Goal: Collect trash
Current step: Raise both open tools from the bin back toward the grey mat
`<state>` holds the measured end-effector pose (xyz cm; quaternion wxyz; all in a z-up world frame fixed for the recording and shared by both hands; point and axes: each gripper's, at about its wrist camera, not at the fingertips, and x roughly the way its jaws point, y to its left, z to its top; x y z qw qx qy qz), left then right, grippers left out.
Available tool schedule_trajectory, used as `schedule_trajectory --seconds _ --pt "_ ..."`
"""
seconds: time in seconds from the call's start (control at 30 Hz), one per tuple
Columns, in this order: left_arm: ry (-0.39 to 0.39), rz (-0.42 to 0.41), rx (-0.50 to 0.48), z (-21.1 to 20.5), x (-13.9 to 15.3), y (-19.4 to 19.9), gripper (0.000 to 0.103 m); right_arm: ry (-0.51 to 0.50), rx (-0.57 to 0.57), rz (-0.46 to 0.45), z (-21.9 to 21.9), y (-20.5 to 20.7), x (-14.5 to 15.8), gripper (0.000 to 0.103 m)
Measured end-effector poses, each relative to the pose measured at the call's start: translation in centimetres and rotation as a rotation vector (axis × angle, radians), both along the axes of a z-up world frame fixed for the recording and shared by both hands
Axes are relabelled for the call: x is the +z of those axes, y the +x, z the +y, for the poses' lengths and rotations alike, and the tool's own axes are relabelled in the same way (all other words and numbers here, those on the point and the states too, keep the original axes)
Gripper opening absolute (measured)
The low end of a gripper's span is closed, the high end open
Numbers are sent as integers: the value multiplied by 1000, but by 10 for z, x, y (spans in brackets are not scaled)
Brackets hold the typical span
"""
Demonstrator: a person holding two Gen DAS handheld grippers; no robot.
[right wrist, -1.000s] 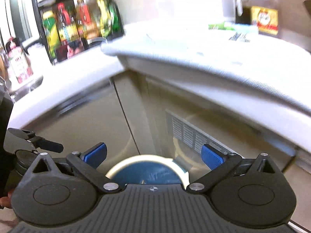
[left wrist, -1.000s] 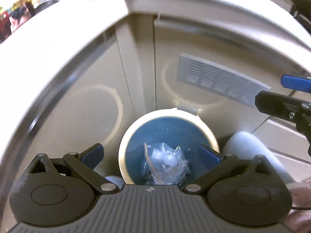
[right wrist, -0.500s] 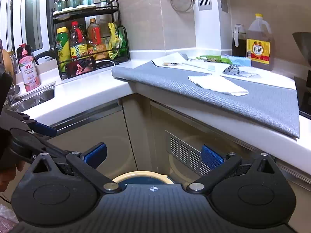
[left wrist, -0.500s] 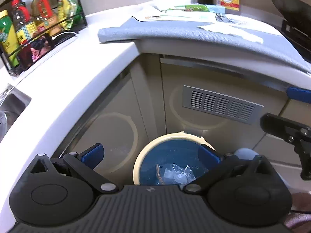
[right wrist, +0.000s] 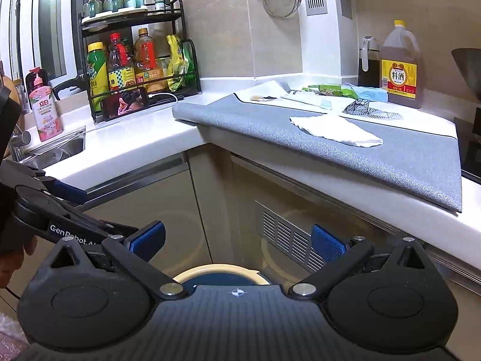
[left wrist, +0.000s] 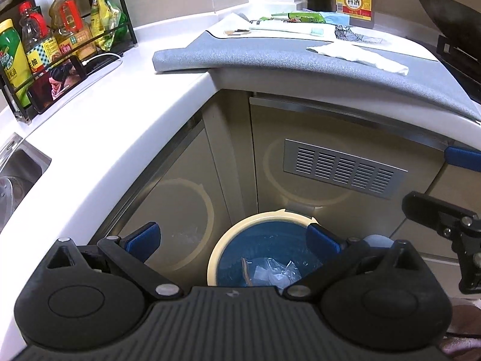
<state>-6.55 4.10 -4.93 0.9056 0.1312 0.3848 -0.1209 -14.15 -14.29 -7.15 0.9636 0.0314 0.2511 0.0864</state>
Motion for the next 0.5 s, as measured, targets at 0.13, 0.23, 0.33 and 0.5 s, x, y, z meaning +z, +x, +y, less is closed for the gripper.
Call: schedule_trajectory --seconds 0.13,0.23,0.33,0.5 --pt "-4 -4 3 -1 5 5 103 9 -10 5 -3 2 -1 103" --pt "-2 -16 3 -2 9 8 103 15 -19 5 -5 3 -1 103" --pt "-3 -25 2 -2 13 10 103 17 -22 4 -6 3 0 103" --pt "-6 -43 2 -1 19 12 103 18 -23 -7 -7 4 4 103"
